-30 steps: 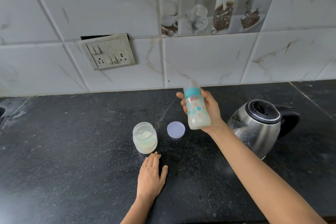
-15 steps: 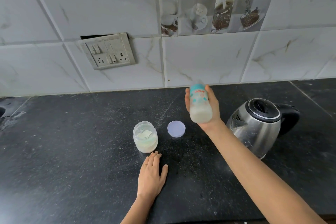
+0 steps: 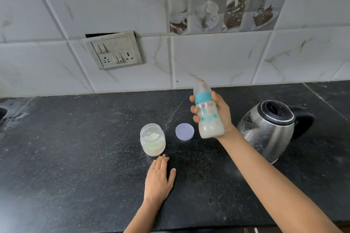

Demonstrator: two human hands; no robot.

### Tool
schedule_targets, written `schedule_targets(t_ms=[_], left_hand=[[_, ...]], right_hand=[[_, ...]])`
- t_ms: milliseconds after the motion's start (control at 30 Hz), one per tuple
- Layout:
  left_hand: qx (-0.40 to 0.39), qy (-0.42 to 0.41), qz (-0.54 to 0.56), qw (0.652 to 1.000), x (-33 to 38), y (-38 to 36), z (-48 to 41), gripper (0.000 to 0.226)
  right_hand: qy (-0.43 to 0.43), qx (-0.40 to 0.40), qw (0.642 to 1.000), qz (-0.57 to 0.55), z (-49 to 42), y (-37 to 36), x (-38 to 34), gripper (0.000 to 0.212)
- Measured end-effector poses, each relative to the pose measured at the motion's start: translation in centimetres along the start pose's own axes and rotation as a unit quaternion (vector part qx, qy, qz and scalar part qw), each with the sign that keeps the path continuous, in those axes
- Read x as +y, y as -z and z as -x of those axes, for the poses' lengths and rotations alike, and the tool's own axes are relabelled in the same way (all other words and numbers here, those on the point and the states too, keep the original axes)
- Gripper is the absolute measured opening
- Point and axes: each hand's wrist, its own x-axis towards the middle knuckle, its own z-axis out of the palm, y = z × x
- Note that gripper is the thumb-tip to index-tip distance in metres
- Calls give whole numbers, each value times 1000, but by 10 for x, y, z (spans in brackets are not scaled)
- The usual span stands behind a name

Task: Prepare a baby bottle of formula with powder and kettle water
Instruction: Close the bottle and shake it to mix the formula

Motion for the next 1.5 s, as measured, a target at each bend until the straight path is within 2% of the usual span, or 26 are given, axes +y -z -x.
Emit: schedule_targets(t_ms=[100, 167, 233, 300, 400, 467, 567, 633, 767, 833, 933, 967, 1033, 1100, 1200, 1333, 1500], left_hand=[[-2, 2, 2, 1000, 0, 0, 1, 44], [-3, 2, 2, 1000, 0, -1, 1, 44], [-1, 4, 5, 1000, 0, -1, 2, 44], [-3, 5, 4, 1000, 0, 0, 1, 44], [-5, 3, 2, 1000, 0, -1, 1, 45], [-6, 4, 1, 1000, 0, -1, 2, 45], [-5, 2, 0, 1000, 0, -1, 1, 46], [-4, 1, -2, 1000, 0, -1, 0, 45], [-4, 0, -2, 1000, 0, -1, 0, 45], [-5, -1, -1, 1000, 0, -1, 0, 45], [-5, 2, -2, 1000, -1, -1, 0, 45], [-5, 4, -3, 1000, -1, -1, 0, 46], [-2, 4, -4, 1000, -1, -2, -1, 45], [-2, 3, -2, 1000, 0, -2, -1, 45], [-5, 3, -2, 1000, 0, -1, 0, 45], [-7, -1, 0, 1000, 0, 0, 0, 44], [-8, -4, -3, 1000, 1, 0, -1, 44]], right_hand=[[26, 107, 986, -126, -9, 0, -2, 57], [15, 95, 991, -97, -6, 0, -1, 49], [-8, 23, 1000, -14, -3, 2, 2, 59], [-15, -7, 1000, 21, 1, -1, 3, 65], [0, 72, 995, -70, -6, -1, 0, 45], [-2, 99, 991, -90, -7, -1, -4, 41], [-53, -5, 998, 39, -1, -1, -8, 60], [-50, -30, 995, 79, 0, -4, -9, 63], [-13, 94, 993, -75, -5, 1, -7, 42], [-35, 56, 996, -55, -2, 3, -6, 45], [-61, -60, 995, 58, 5, 6, -2, 59], [-63, -66, 994, 59, 5, 4, -2, 58], [-74, -13, 997, -17, 2, -2, 0, 55], [-64, 103, 982, -143, -6, -7, 1, 54], [-7, 231, 952, -199, -14, -7, 3, 50], [-2, 269, 945, -186, -15, -4, 4, 46], [-9, 252, 959, -128, -17, 3, 2, 49]])
